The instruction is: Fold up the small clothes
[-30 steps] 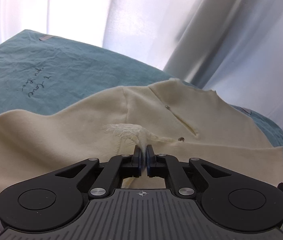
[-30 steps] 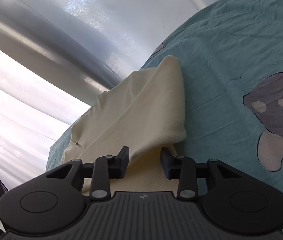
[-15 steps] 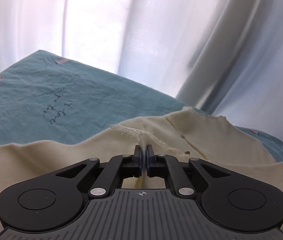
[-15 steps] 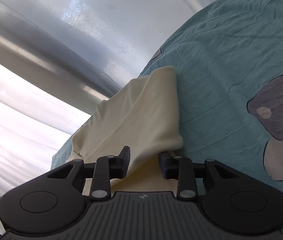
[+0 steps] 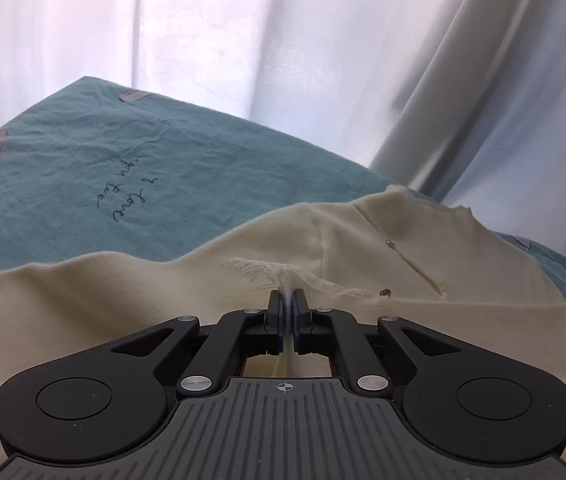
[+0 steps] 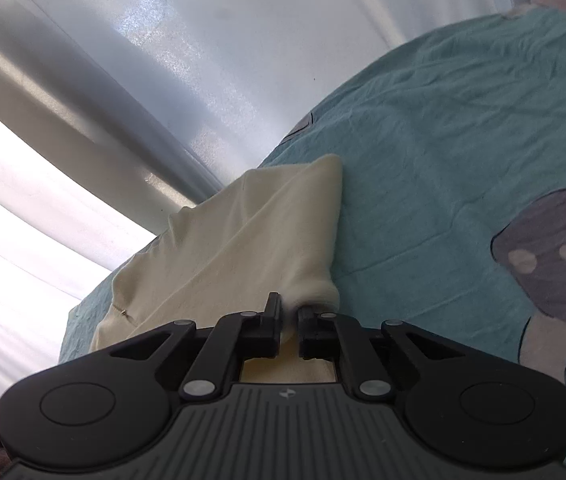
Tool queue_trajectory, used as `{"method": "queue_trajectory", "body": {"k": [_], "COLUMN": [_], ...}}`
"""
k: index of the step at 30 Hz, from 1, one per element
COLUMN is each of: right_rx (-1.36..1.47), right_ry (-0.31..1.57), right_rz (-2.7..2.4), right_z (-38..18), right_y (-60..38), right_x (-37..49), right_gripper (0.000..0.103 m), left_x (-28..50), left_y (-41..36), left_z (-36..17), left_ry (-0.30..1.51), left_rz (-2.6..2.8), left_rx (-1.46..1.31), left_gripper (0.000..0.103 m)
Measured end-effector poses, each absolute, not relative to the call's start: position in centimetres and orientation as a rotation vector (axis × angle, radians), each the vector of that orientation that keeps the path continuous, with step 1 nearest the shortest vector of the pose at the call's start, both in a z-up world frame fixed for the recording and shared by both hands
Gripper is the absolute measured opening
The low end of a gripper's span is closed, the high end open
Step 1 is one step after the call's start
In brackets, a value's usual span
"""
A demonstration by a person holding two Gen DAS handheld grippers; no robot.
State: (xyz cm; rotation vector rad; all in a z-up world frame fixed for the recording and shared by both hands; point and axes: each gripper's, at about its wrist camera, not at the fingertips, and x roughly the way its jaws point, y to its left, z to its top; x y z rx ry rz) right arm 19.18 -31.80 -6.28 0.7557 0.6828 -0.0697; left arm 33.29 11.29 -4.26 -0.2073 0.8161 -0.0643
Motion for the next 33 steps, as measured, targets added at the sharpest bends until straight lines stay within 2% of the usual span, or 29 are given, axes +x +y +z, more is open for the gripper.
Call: {"method": "queue_trajectory", "body": {"k": [3, 5, 7, 9, 13, 15, 17, 19, 21, 23, 25, 30, 31, 33], "right_rx": [0.688, 0.660, 0.667, 0.655, 0.579, 0.556, 0.535, 0.483, 0.412, 0.333, 0.264, 0.107, 0.095, 0.081], "right_ry": [0.696, 0.722, 0.737, 0.735, 0.716, 0.700, 0.697, 0.703, 0.728, 0.761, 0.802, 0.752, 0.742, 0.738], "right_rz": [-0.085, -0.078, -0.060, -0.043, -0.018, -0.001, 0.011, 0.044, 0.066, 0.086, 0.080, 0.049, 0.041, 0.028], "right_z": [-6.1, -6.2, -5.8, -5.1, -3.2, -2.4, -2.0, -2.0, -2.2, -2.9, -4.1, -4.6, -4.7, -4.7], "right_y": [-31.2, -30.9, -31.0, -31.1, -31.1, -30.9, -30.3, -29.0, -27.3, -25.6, -24.2, -22.1, -22.0, -21.7], "right_x": [19.5, 19.8, 19.6, 19.0, 17.8, 18.1, 19.5, 21.0, 22.5, 23.8, 24.6, 24.6, 24.6, 24.6], "right_gripper": [0.007, 0.008, 0.017, 0.021, 0.030, 0.030, 0.030, 0.030, 0.030, 0.030, 0.030, 0.030, 0.030, 0.030], "left_x": [33.5, 33.4, 33.1, 32.7, 32.4, 32.5, 32.7, 32.9, 33.1, 33.2, 33.4, 32.7, 32.1, 30.5], "left_y": [11.4, 11.8, 12.6, 13.5, 14.1, 13.6, 12.6, 11.6, 10.8, 10.5, 10.4, 11.6, 12.2, 13.7], "left_z": [-4.6, -4.9, -4.7, -4.2, -3.6, -4.1, -4.7, -5.4, -6.0, -6.0, -5.8, -5.4, -5.1, -4.2], "left_ry": [0.830, 0.843, 0.841, 0.828, 0.807, 0.826, 0.856, 0.879, 0.896, 0.884, 0.871, 0.840, 0.826, 0.792], "left_rz": [-0.042, -0.016, 0.007, 0.011, -0.006, -0.036, -0.066, -0.074, -0.059, -0.050, -0.017, 0.097, 0.110, 0.127], "left_rx": [-0.199, -0.201, -0.222, -0.243, -0.266, -0.278, -0.274, -0.249, -0.224, -0.221, -0.214, -0.208, -0.222, -0.280], "left_gripper": [0.007, 0.012, 0.017, 0.017, 0.039, 0.042, 0.042, 0.037, 0.027, 0.012, 0.010, 0.011, 0.016, 0.038]}}
